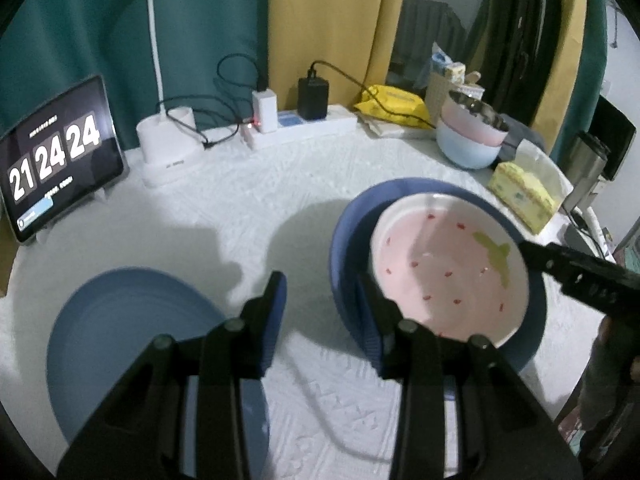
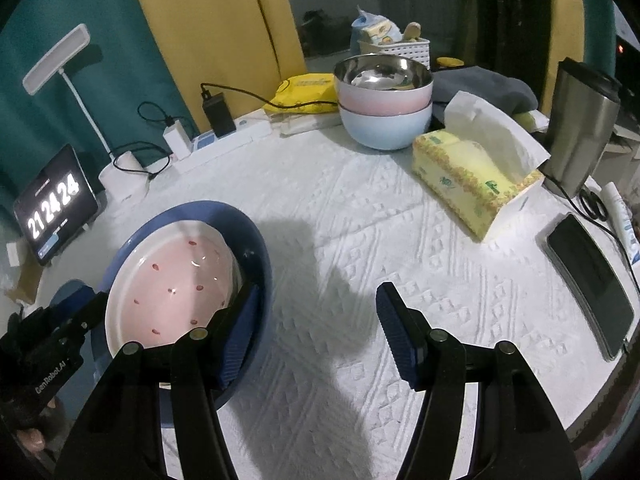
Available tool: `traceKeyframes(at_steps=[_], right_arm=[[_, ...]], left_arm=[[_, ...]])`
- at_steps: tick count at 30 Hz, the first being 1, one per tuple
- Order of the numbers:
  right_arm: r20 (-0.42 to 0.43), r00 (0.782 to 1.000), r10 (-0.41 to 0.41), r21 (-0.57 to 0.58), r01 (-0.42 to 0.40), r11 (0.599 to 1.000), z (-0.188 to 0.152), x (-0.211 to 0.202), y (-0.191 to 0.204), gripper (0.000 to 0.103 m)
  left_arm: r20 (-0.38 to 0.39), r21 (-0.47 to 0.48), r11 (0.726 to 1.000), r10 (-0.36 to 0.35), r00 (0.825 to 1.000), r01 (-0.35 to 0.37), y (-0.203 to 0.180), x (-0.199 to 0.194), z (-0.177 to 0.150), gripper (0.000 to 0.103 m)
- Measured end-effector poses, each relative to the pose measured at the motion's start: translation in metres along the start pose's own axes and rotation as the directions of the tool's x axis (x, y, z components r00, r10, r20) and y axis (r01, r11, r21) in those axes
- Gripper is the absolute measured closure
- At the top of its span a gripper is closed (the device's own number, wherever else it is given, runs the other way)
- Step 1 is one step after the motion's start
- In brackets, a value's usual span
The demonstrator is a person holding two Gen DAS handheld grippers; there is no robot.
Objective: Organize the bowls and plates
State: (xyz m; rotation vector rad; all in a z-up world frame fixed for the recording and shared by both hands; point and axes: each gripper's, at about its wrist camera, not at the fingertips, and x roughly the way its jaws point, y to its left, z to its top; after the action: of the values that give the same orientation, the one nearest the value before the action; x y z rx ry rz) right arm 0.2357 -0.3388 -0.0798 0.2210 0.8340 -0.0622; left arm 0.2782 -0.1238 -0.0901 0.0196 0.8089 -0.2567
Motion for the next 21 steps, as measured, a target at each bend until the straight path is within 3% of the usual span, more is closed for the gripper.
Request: traceKeyframes(at_steps=[7,18,21], right_arm=[[-0.012,1.000,0.008,-0.005,-0.008,1.000,-0.003,0.008,0.001,0.041],[-0.012,1.000,0.027,0.017,-0.027,1.000,-0.003,0.018,0.001,0.042],[-0.002,0.999,0.050,0.037,-0.050,0.998,-0.005,0.019,0.000,0.048]], left_arm=[[-0.047,0.016,1.000,0.017,0.999,-0.016,-0.003,0.014,-0.002,0.065],[-0.036,0.028,0.999,0.036,0.999,-0.035,-0.005,0.018,-0.002,0.065],[-0.036,0.025,0.999,0.041,0.999,-0.040,-0.005,0.017,-0.003,0.065]])
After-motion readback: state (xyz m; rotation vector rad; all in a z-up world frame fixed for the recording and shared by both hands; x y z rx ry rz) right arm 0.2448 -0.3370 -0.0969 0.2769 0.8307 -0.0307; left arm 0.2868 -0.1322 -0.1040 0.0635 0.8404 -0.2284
